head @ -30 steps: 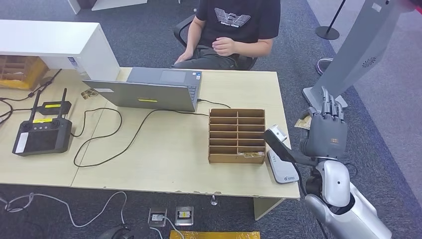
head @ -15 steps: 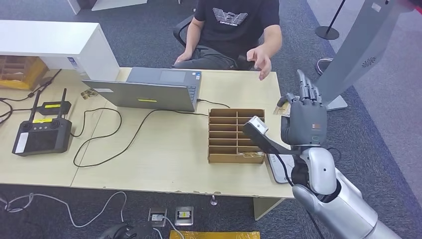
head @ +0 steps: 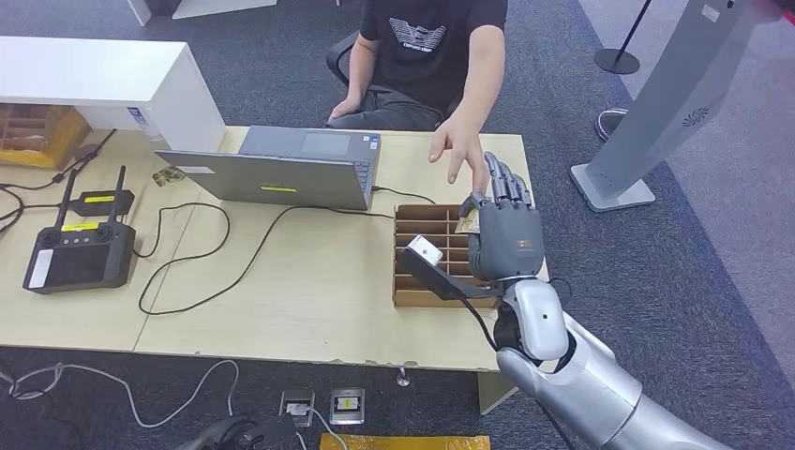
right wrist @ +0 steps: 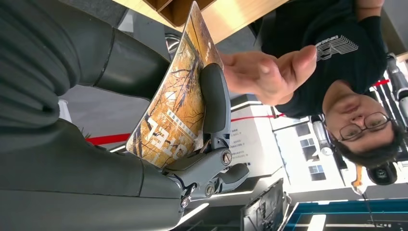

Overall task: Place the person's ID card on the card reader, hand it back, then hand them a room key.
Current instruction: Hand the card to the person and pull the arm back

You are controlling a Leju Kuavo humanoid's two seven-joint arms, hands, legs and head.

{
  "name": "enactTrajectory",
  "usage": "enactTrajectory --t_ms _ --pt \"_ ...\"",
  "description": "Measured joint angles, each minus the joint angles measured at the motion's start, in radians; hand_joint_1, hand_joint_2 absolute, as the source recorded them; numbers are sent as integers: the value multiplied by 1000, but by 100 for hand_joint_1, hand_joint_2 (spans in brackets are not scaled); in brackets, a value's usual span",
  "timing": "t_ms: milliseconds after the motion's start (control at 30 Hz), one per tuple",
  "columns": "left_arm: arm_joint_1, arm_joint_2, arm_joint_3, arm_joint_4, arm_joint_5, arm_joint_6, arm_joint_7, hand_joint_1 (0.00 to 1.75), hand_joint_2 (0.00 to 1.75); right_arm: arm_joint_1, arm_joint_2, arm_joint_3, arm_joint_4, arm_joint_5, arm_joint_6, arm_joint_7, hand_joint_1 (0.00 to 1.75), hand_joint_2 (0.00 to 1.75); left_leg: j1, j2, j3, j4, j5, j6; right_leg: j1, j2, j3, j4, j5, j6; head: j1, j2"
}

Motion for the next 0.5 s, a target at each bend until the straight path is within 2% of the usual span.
enactTrajectory --t_ms 500 --pt "-24 -12 1 6 -48 -36 0 0 0 38 -4 0 34 64 29 39 173 175 0 0 0 0 0 0 0 1 0 0 0 0 0 0"
